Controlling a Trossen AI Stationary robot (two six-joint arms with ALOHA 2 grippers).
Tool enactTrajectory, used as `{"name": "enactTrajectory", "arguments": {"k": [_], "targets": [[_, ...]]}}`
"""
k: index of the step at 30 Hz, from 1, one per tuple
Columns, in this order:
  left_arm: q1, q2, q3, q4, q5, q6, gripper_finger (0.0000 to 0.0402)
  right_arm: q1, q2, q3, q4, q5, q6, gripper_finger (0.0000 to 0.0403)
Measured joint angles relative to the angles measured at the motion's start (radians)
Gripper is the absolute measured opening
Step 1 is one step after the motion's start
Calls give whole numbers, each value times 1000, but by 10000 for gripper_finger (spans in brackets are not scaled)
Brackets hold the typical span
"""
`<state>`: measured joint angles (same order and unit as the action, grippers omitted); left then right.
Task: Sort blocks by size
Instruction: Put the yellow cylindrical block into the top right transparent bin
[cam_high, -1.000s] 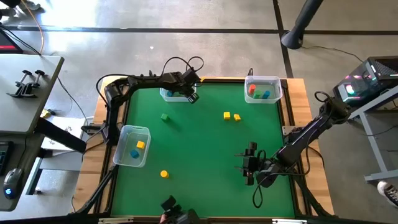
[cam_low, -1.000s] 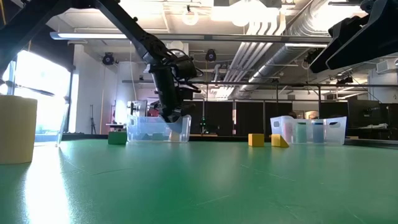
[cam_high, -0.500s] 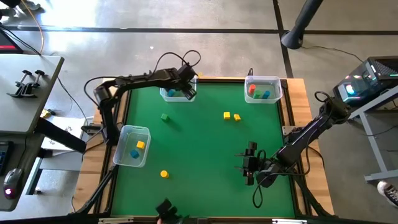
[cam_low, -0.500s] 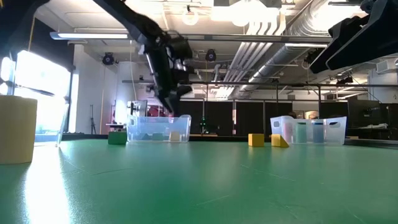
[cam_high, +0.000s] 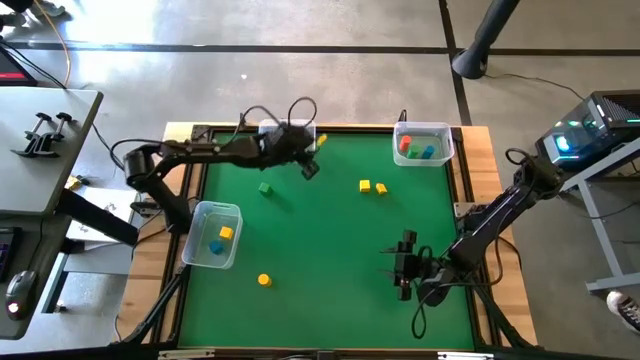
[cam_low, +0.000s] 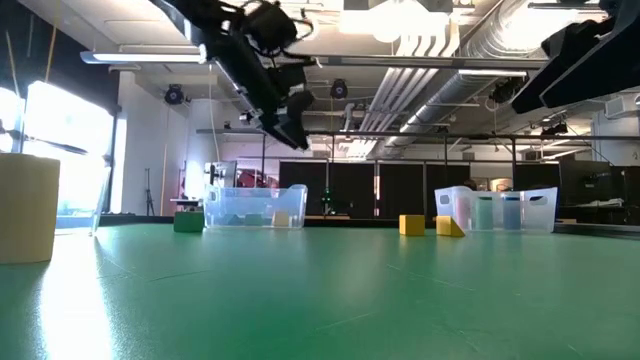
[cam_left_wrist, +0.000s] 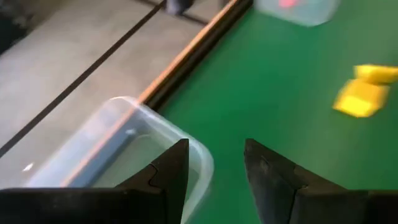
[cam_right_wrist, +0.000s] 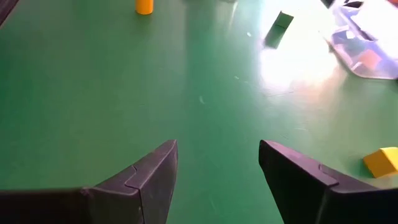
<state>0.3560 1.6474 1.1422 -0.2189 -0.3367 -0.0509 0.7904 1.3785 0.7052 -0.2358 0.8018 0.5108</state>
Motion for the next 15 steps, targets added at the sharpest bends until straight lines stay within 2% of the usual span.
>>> {"name": "enactTrajectory", "arguments": {"k": [7,15], "targets": [[-136,-99,-133,203,-30,-16,142,15,0,0,-18,45,42,227],[-300,-105,-149,262,-101,-19,142,15,0,0,-17,61,62,227]]}}
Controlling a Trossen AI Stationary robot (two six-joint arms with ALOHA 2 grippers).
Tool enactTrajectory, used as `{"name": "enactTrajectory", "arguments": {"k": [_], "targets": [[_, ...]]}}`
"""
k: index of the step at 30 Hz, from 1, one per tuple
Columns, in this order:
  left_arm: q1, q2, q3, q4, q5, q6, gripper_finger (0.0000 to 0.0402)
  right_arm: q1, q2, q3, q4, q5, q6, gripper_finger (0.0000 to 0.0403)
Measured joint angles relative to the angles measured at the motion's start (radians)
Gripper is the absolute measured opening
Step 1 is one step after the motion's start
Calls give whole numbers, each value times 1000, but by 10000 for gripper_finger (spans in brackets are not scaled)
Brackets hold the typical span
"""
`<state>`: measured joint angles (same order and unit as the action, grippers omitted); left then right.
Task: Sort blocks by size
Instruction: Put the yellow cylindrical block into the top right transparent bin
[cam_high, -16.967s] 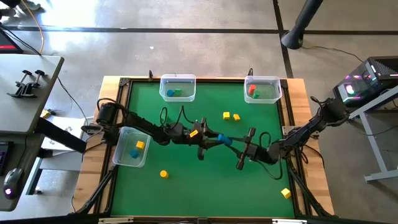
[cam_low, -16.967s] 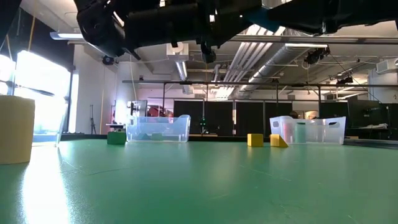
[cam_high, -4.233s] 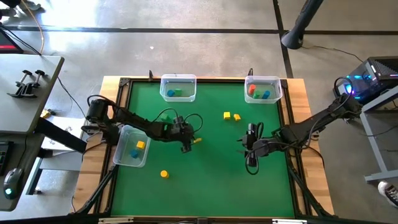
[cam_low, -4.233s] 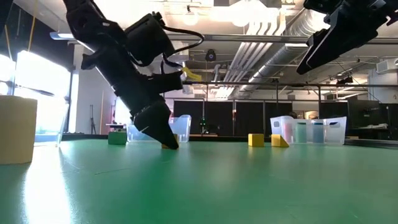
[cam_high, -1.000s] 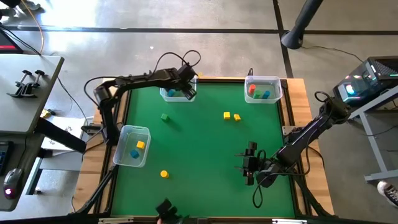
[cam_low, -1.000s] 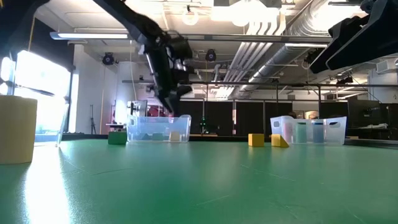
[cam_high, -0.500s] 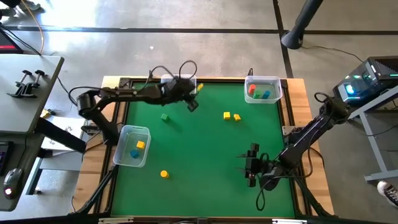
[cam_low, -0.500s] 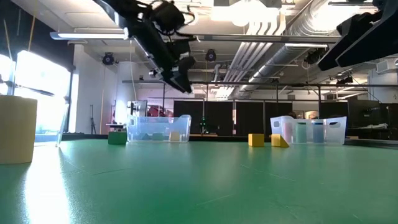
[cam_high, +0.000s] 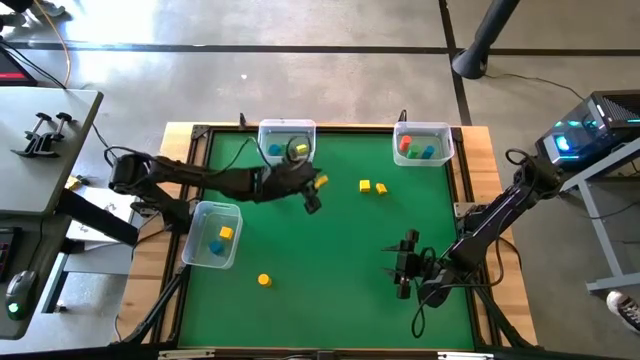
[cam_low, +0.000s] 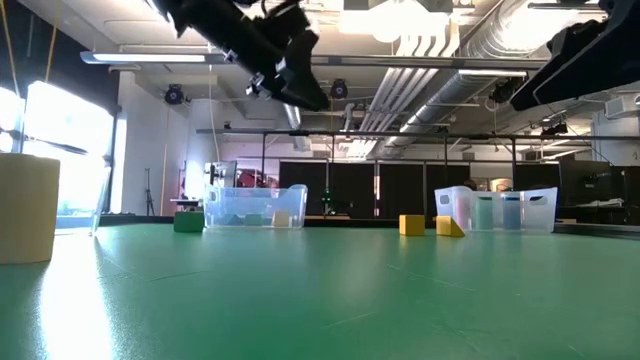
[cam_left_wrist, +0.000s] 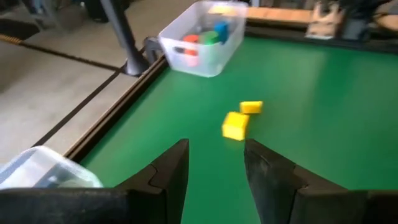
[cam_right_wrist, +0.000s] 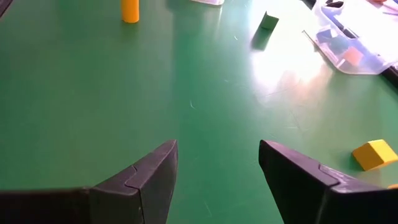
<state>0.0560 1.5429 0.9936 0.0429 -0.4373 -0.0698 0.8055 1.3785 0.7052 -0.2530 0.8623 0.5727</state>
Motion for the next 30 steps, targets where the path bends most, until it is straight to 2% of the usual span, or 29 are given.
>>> {"name": "enactTrajectory", "arguments": {"k": [4,11,13,17,19,21,23,27,30], "targets": [[-92,39,0,116,-32,0,142,1,12,0,2,1,33,227],[-231,208,0,503,-25,124,142,11,28,0,3,25,56,227],[-259,275,0,645,2,149,142,24,28,0,3,51,56,227],[-298,404,0,945,124,237,142,44,28,0,3,102,56,227],[-312,436,3,1020,128,279,142,48,28,0,3,110,57,227],[-330,437,23,961,49,313,142,48,28,0,3,118,56,227],[-352,416,47,799,-48,340,142,48,28,0,3,131,53,227],[-421,337,130,336,-151,320,142,44,28,0,3,138,38,227],[-481,267,204,-48,-155,162,142,36,28,0,7,138,24,227]]}}
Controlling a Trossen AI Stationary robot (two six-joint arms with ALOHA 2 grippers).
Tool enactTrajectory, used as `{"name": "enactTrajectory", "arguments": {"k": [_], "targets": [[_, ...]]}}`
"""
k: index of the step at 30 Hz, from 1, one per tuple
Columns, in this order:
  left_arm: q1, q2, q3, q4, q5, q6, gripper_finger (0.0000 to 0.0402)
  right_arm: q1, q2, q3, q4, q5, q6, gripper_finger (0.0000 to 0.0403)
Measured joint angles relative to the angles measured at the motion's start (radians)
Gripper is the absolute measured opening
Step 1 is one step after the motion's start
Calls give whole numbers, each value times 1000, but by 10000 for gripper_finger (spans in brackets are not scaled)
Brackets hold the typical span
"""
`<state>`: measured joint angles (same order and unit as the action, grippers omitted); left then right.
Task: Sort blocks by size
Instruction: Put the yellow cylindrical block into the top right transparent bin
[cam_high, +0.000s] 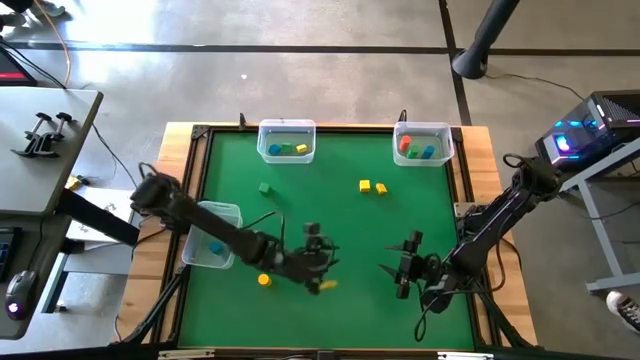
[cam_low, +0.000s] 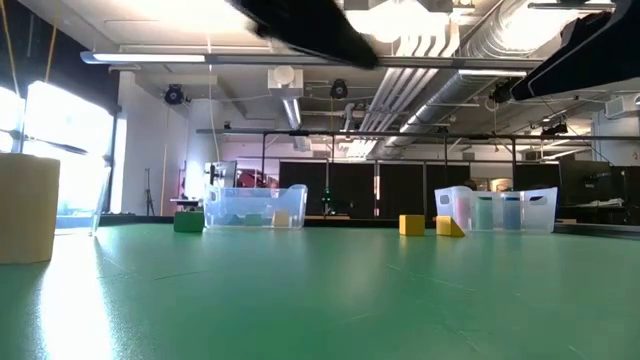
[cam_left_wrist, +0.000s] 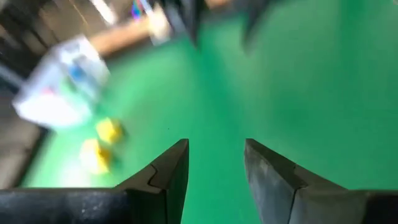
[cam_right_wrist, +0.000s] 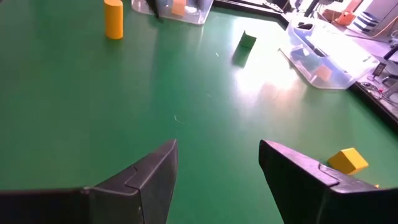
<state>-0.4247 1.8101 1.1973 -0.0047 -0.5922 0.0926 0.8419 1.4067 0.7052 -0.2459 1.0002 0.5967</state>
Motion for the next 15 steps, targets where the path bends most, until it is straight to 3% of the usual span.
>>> {"name": "enactTrajectory", "arguments": {"k": [6,8,12,15], "targets": [[-116,-98,100,-640,13,-558,142,-14,0,0,44,2,-68,227],[-148,-120,106,-807,67,-760,142,-26,0,0,58,2,-92,227],[-201,-138,105,-1017,228,-1067,142,-52,0,0,84,-7,-151,227],[-239,-138,105,-1066,298,-1195,142,-73,0,0,115,-31,-205,227]]}}
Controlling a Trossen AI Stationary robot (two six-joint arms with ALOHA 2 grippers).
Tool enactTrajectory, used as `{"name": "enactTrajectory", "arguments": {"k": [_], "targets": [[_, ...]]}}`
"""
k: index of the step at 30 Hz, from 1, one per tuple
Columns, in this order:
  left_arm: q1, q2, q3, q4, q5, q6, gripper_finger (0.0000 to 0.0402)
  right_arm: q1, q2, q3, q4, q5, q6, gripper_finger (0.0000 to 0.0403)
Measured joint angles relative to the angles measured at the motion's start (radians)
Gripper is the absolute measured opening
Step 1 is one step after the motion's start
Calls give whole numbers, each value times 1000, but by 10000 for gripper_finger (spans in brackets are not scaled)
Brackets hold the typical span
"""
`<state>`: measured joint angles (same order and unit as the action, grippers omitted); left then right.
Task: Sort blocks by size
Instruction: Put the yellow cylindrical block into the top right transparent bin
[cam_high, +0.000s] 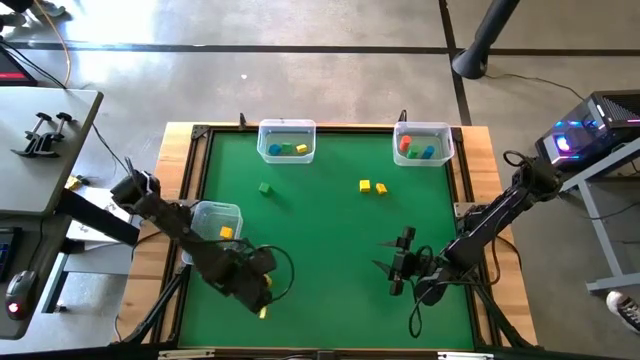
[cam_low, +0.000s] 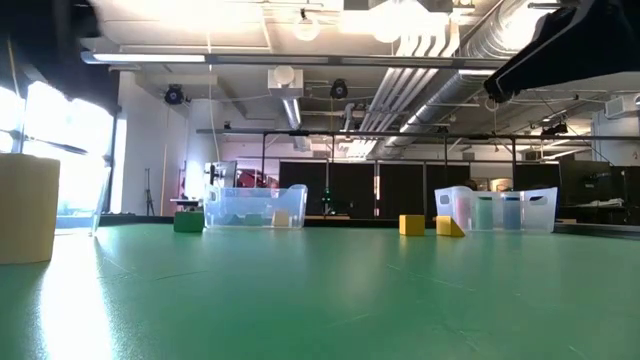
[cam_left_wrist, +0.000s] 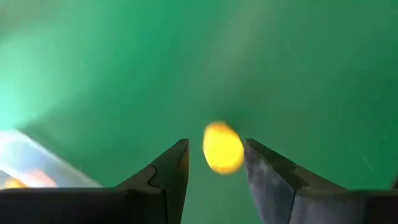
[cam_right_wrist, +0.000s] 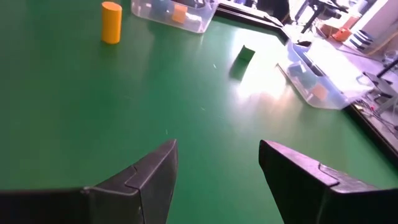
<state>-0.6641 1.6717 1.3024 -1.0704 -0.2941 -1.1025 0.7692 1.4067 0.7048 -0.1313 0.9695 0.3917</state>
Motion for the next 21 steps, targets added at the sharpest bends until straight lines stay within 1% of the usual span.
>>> {"name": "enactTrajectory", "arguments": {"k": [2,7,10,12,18,21], "targets": [[-23,0,0,-1,26,-39,142,-14,0,0,20,-19,-37,227],[-72,4,-8,2,6,-120,148,-48,0,0,70,-70,-129,227],[-83,6,-40,4,0,-215,165,-65,0,0,89,-108,-165,227],[-83,6,-67,39,0,-249,182,-72,0,0,91,-127,-177,227],[-66,6,-141,165,23,-237,242,-82,0,0,95,-156,-184,227],[-50,6,-169,202,23,-201,256,-82,0,0,95,-156,-183,227]]}}
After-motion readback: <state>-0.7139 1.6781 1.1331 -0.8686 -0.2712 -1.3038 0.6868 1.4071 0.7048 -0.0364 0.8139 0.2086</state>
